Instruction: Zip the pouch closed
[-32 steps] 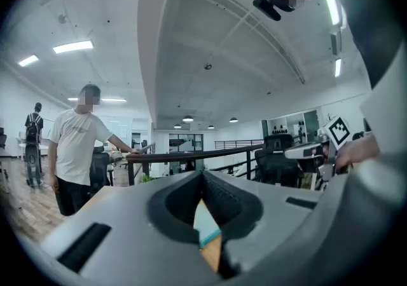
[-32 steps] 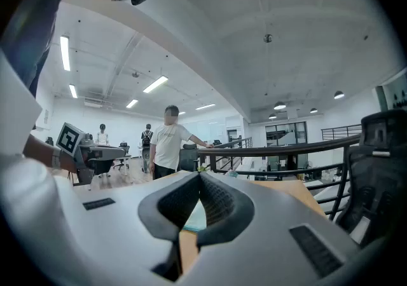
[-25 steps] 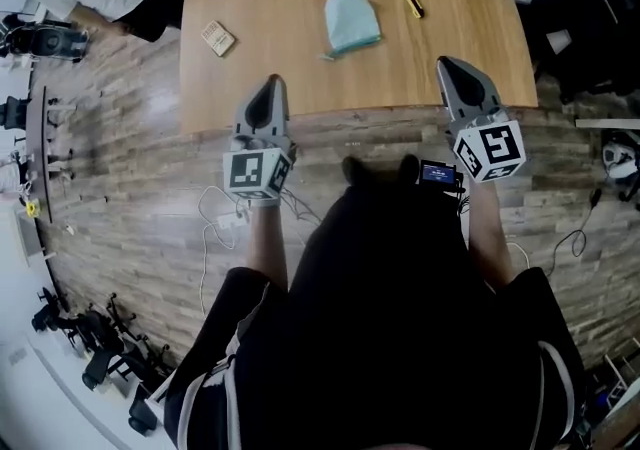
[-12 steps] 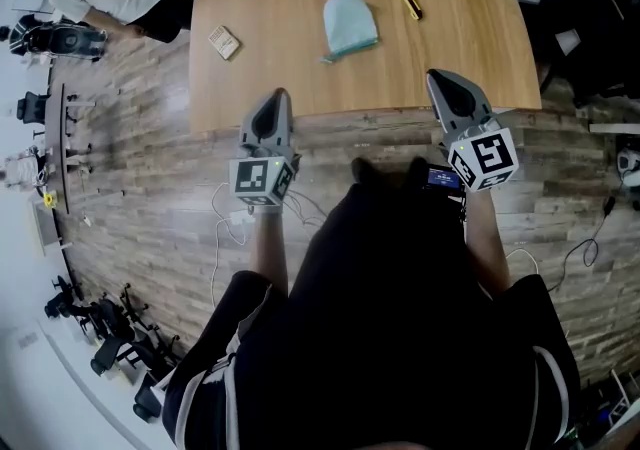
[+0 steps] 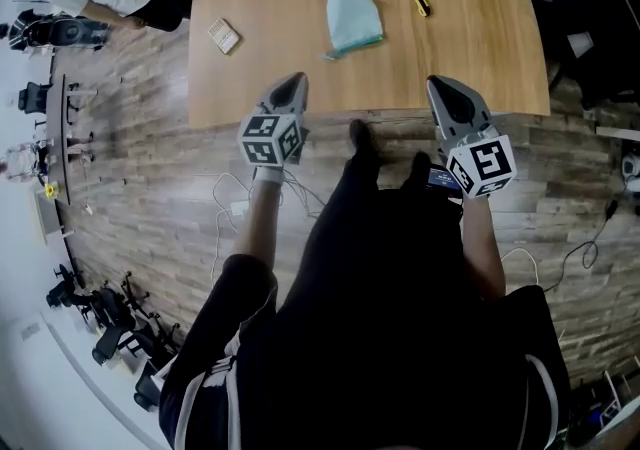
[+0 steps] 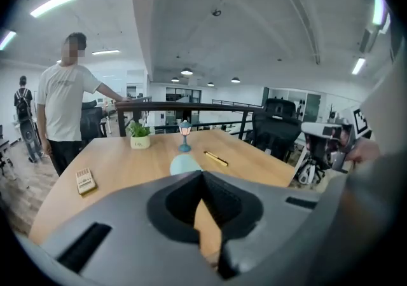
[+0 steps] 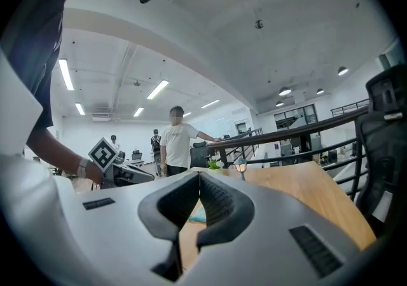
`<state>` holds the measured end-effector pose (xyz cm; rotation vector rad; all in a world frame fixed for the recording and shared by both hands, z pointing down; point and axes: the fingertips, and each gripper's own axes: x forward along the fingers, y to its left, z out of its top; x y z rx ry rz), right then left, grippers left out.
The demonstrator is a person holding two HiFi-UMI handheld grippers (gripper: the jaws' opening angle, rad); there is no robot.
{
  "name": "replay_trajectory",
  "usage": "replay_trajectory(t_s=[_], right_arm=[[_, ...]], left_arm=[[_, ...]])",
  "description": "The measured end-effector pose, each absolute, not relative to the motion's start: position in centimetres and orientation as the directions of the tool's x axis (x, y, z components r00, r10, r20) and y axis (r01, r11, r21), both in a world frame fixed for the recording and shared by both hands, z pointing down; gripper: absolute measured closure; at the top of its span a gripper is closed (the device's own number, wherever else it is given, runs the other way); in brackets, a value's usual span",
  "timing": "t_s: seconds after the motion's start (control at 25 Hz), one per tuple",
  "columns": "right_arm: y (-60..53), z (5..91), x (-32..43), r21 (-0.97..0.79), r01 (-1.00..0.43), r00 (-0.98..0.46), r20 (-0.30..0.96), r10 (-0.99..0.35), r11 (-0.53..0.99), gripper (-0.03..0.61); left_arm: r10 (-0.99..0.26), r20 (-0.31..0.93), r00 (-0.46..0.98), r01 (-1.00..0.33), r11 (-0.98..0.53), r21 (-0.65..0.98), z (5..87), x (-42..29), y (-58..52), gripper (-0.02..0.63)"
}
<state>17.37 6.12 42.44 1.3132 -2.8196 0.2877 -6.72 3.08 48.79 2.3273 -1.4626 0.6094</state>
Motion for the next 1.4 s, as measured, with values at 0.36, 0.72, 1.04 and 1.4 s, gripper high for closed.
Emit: replay_trajectory(t_s=[0.36, 0.72, 1.04, 1.4], right_arm=[[0.2, 41.3, 10.7, -0.113, -0.788, -0.616, 0.131, -0.777, 0.605, 0.565], [-4.5, 43.0, 7.3, -0.119, -0.839, -0.543, 0.226, -0.809, 0.531, 0.565], [-6.0, 44.9, 6.8, -0.157, -0.822, -0.57, 0.267, -0.778, 0.548, 0.564], [-6.6, 46.8, 7.2, -0.198, -0.81, -0.586, 0.294, -0.755, 0.552, 0.563]], left_arm=[[-0.794, 0.423, 0.437, -0.896, -0.424, 0.13, 49.0, -9.9, -2.5, 0.612], [-0.71, 0.464, 0.53, -0.847, -0.474, 0.241, 52.2, -11.6, -6.7, 0.614], [-0.505, 0.662, 0.554, -0.798, -0.548, 0.25, 58.8, -11.0, -6.8, 0.614], [-0.206, 0.747, 0.632, -0.757, -0.369, 0.539, 65.0, -8.8, -7.6, 0.614]])
